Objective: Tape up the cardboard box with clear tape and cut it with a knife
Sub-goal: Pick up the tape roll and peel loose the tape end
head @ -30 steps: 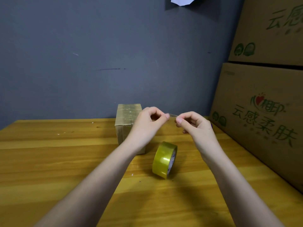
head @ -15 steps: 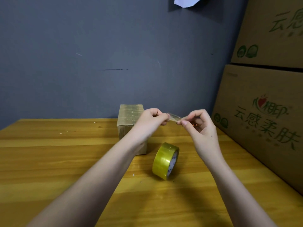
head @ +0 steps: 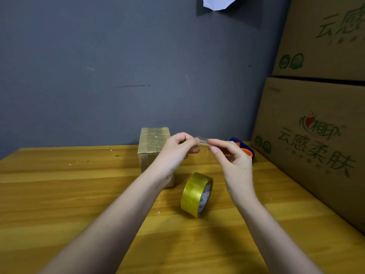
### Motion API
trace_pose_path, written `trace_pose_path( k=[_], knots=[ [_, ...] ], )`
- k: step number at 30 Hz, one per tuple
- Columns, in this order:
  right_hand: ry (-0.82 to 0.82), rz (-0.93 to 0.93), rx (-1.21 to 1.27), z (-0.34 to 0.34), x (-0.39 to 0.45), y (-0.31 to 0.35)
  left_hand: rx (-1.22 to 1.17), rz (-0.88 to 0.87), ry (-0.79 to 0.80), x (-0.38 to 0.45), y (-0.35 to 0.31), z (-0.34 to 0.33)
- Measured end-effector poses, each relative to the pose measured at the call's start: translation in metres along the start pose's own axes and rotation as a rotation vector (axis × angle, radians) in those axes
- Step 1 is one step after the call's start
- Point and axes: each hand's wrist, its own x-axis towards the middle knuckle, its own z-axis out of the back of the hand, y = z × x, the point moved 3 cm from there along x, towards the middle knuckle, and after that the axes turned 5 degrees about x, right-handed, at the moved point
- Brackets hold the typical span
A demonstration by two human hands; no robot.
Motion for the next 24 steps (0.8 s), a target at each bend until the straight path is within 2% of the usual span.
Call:
trace_pose_path(
  k=[5, 10, 14, 19, 24],
  knots=[
    [-0.089, 0.026, -0.079, 0.001, 0.001, -0.001, 0.012, -0.002, -0.039, 0.002, 0.000, 0.003],
    [-0.103, 0.117, -0.158, 0.004, 0.002, 0.007, 0.056, -0.039, -0.042, 0.000, -0.003, 0.003],
    [-0.177, 0.074, -0.051, 0.009, -0.005, 0.004, 0.020, -0.009, -0.048, 0.000, -0.001, 0.004],
    [0.002, 0.074, -0.097, -0.001, -0.008, -0.006, 0.012, 0.013, -0.043, -0.001, -0.001, 0.003],
    [0.019, 0.067, -0.092, -0.006, -0.002, -0.002, 0.003, 0.031, -0.046, -0.001, -0.002, 0.003]
  ],
)
